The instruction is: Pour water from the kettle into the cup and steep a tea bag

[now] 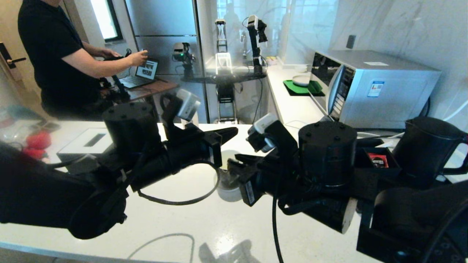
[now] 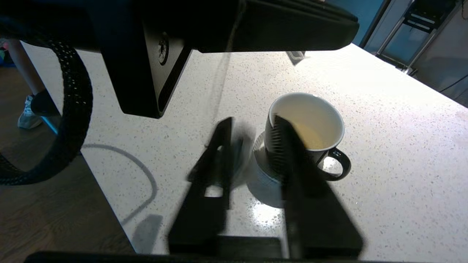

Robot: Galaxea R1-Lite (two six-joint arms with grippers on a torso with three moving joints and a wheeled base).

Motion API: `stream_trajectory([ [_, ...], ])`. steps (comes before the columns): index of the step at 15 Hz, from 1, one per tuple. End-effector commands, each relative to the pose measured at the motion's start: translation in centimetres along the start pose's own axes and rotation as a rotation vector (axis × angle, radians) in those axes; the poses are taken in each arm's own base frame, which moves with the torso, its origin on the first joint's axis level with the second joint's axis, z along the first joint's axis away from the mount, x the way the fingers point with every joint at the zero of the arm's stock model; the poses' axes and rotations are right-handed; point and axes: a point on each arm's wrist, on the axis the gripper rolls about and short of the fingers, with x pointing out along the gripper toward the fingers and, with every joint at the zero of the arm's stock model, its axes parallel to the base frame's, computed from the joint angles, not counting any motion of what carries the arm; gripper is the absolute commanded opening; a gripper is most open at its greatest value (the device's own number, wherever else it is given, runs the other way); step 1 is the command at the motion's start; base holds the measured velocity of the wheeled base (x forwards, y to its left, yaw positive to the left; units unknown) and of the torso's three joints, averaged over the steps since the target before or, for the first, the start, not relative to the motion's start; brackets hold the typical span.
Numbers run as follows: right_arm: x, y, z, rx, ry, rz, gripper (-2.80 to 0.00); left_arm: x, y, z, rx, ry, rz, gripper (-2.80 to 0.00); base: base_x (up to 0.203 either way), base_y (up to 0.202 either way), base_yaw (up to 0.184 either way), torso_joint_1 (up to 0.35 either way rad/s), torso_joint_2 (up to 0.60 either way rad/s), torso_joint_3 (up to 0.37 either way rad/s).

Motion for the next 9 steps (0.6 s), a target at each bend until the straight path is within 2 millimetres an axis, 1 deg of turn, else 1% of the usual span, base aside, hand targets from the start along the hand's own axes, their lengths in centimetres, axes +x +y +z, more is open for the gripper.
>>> stream_trajectory([
  [1, 0.0, 0.0, 0.0, -0.005, -0.003, -0.003, 0.00, 0.0, 0.0, 0.0, 0.001, -0.005, -0.001, -2.80, 0.000, 0.000, 0.000, 0.000, 0.00, 0.000],
  [5, -0.6, -0.1, 0.1, -0.004, -0.016, -0.007, 0.00, -0.1, 0.2, 0.1, 0.001, -0.007, 0.004, -2.80, 0.000, 0.000, 0.000, 0.000, 0.00, 0.000],
  [8, -2.0, -0.4, -0.3, -0.006, -0.006, -0.032, 0.00, -0.4, 0.1, 0.0, -0.001, 0.000, 0.006, -2.80, 0.000, 0.000, 0.000, 0.000, 0.00, 0.000],
  [9, -2.5, -0.6, -0.7, -0.006, 0.012, -0.063, 0.00, -0.6, 0.1, 0.0, -0.001, 0.001, 0.006, -2.80, 0.000, 0.000, 0.000, 0.000, 0.00, 0.000],
])
